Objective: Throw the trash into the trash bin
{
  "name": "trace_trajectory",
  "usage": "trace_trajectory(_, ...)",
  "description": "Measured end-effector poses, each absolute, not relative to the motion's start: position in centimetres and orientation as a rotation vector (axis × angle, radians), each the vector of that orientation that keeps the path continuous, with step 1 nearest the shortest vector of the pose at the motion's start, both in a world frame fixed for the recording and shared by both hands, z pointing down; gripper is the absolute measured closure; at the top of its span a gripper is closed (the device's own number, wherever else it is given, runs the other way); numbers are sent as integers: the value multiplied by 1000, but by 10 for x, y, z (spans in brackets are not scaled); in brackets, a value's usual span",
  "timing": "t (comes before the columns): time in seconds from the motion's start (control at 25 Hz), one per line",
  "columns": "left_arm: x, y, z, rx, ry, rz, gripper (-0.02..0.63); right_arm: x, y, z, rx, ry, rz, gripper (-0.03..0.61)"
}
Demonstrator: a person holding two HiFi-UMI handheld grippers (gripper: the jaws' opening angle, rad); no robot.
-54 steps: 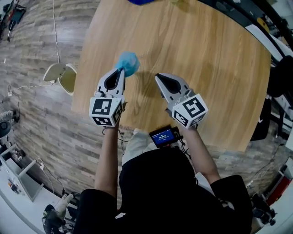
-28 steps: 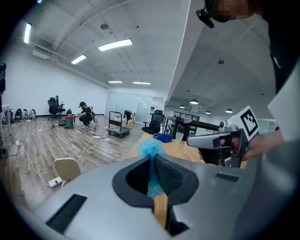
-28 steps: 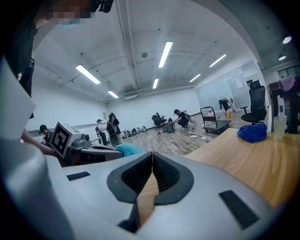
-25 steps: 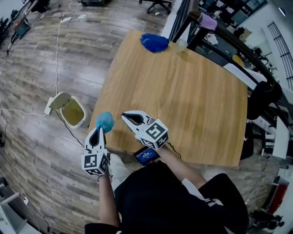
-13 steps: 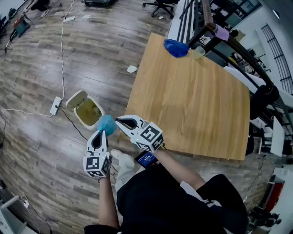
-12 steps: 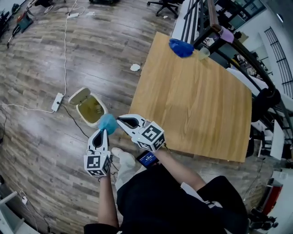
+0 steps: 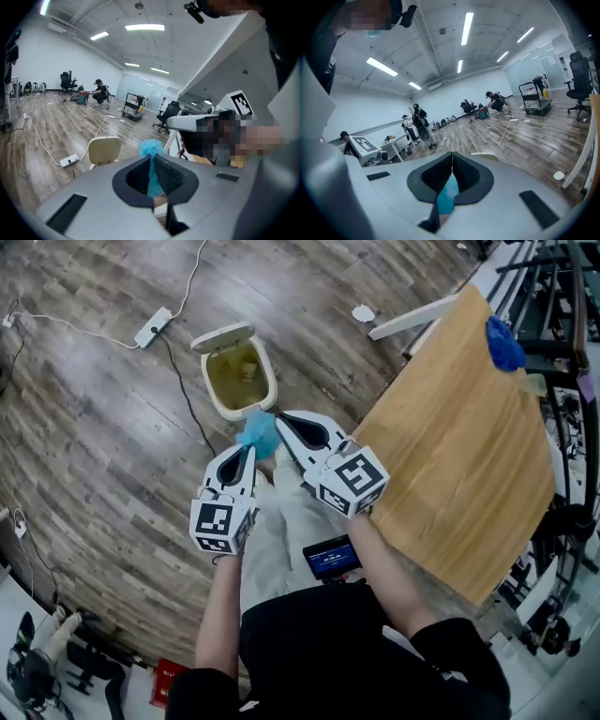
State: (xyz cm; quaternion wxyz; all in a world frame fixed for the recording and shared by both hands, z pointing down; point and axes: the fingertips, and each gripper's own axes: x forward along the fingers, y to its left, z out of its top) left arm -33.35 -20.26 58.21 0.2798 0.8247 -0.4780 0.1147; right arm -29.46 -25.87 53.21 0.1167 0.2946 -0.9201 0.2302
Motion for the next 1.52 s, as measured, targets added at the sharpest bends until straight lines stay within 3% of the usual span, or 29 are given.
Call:
trace_trajectory(0.36,-356,-269,763,2100,-1268,499,603,-324,-317,638,822,-2691,782,580)
trace_trajectory(0.72,-364,-297,854,1984,-1260,467,600,-310,-330,673,871,-2626,910,580)
trace_trajectory(0.76,-364,-302,860,1973,-1270,451,546,-307,-331,677,873,-2622,916,580)
trace_trajectory(0.84,-369,-312,865,1955,-1310,424,360,-306,-333,682,866,-2610,923,580)
trace_trajectory(1.04,-378,-313,851,1970,-1331,431,356,-312,-326,674,855,-2597,933,580)
trace_trajectory(1.12,-378,-305,846,1970,-1294,448,379,-315,-324,671,850,-2600,919,580)
trace_trajectory(1.2,-378,-297,839,1980,-1269,462,575,-315,-325,672,841,-2604,906,580)
trace_trajectory(1.24,-378,-294,833,1991,-1272,461,606,-315,-326,672,836,-2610,895,580)
trace_trajectory(1.52,-391,-284,716,2113,-1336,387,607,-330,-327,611,795,-2677,771,580)
